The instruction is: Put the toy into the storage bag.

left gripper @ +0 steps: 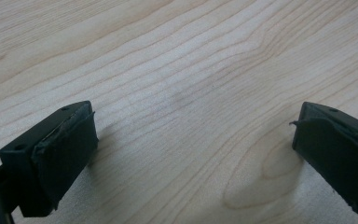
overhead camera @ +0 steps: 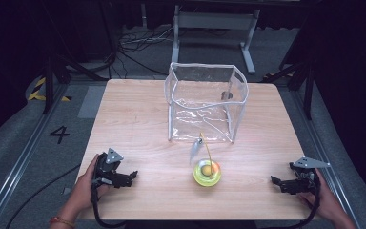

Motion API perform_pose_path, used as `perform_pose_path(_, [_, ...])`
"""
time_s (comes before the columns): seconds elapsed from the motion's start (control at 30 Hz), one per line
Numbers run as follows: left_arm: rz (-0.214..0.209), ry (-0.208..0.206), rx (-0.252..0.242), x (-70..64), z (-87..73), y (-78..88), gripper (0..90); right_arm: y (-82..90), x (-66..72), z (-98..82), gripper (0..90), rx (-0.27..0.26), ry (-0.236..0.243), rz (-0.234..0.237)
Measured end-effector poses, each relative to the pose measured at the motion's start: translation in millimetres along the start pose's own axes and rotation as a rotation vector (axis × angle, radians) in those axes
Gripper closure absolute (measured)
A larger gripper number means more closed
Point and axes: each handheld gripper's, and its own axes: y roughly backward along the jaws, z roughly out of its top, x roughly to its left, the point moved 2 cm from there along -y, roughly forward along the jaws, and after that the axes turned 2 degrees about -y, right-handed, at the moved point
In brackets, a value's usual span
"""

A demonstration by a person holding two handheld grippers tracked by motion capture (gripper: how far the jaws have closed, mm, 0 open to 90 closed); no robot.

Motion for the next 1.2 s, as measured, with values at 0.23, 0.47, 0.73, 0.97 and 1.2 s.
perform_pose_path(0.23, [-0.018,-0.019,-0.003,2.2,-0.7,0.2,0.0,1.3,-1.7,-0.7,0.4,0.004,0.036,0.025])
perform_pose_path(0.47, [-0.047,-0.065,0.000,6.6,-2.2,2.3,0.2,3.1,-0.9,5.0,6.0,0.057,0.085,0.048])
perform_pose_path(0.73, [-0.057,-0.079,-0.004,8.3,-3.1,2.7,0.3,15.8,8.8,21.2,21.0,0.057,0.130,0.126])
perform_pose_path(0.97, [-0.058,-0.076,-0.003,8.9,-4.8,4.2,0.5,22.0,32.3,47.4,20.5,0.082,0.228,0.173])
perform_pose_path(1.2, [-0.055,-0.073,-0.002,9.5,-6.0,5.2,0.5,25.3,57.2,78.3,22.4,0.112,0.281,0.220])
